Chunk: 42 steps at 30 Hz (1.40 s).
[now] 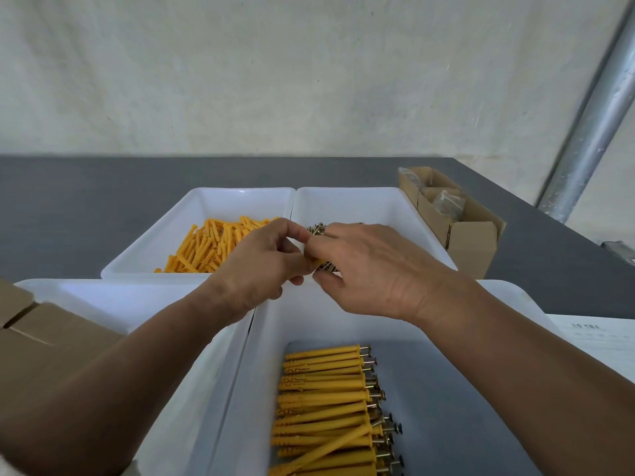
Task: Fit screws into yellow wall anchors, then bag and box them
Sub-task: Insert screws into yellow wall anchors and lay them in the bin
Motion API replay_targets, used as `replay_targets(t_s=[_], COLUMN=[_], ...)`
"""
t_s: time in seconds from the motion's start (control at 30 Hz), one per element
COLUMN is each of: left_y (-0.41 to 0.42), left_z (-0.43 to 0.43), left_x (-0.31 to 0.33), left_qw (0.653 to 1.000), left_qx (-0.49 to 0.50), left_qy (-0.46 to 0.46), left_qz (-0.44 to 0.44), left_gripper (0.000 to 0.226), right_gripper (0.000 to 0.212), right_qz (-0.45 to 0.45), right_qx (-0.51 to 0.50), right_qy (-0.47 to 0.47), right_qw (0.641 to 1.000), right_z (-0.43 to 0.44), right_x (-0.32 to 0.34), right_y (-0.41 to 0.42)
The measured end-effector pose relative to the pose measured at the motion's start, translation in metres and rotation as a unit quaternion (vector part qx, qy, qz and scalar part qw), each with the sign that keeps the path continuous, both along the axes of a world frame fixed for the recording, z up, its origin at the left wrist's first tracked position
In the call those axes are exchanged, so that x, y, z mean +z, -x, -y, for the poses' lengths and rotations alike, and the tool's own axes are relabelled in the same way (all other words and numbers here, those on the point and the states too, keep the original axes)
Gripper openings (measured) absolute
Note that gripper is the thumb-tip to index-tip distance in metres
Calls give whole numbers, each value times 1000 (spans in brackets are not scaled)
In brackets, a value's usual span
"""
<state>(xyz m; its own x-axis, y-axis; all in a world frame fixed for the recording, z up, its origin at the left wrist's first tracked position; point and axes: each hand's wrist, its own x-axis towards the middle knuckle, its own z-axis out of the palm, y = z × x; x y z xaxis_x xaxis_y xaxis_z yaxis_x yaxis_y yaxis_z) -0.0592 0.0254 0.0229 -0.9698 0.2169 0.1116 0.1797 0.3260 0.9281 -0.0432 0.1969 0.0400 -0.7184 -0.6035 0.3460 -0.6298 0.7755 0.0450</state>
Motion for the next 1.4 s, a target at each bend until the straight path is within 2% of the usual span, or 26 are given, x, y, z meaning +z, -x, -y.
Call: replay_targets(t_s=[0.1,0.17,0.3,0.4,0.47,0.57,0.67,0.8,0.9,1.07,1.27,1.4], left_y=[-2,-2,0,3,7,14,19,25,29,33,33,34], left_z=[1,1,5,8,11,18,26,32,36,39,39,39], left_x=[2,3,4,4,3,0,-4,-13,-21,-27,-27,-28], left_qw=[1000,1000,999,994,991,984,974,945,916,888,871,870], left_qx=[-12,-12,27,77,116,173,219,252,246,196,161,163], left_qy=[-10,-12,-39,-71,-69,-45,22,183,292,402,459,463], left_qz=[11,8,-5,-10,-19,-29,-58,-102,-124,-109,-60,-59], left_gripper=[40,44,40,29,14,12,11,8,10,23,38,43], right_gripper=[18,18,13,10,10,14,16,15,16,28,37,18], right_qz=[22,36,57,115,149,177,188,201,209,196,204,169], right_qx=[21,20,-9,-23,-29,-41,-60,-77,-74,-76,-84,-46], right_qy=[0,-3,-28,-39,-55,-106,-157,-175,-181,-202,-210,-171], right_qw=[1000,999,998,992,987,978,968,961,958,957,953,970], right_z=[4,5,2,1,1,2,4,7,11,16,16,12], right_x=[4,6,4,5,5,3,-4,-15,-23,-32,-34,-15], right_y=[-3,-2,-2,-4,-6,-9,-11,-10,-9,-12,-12,-13])
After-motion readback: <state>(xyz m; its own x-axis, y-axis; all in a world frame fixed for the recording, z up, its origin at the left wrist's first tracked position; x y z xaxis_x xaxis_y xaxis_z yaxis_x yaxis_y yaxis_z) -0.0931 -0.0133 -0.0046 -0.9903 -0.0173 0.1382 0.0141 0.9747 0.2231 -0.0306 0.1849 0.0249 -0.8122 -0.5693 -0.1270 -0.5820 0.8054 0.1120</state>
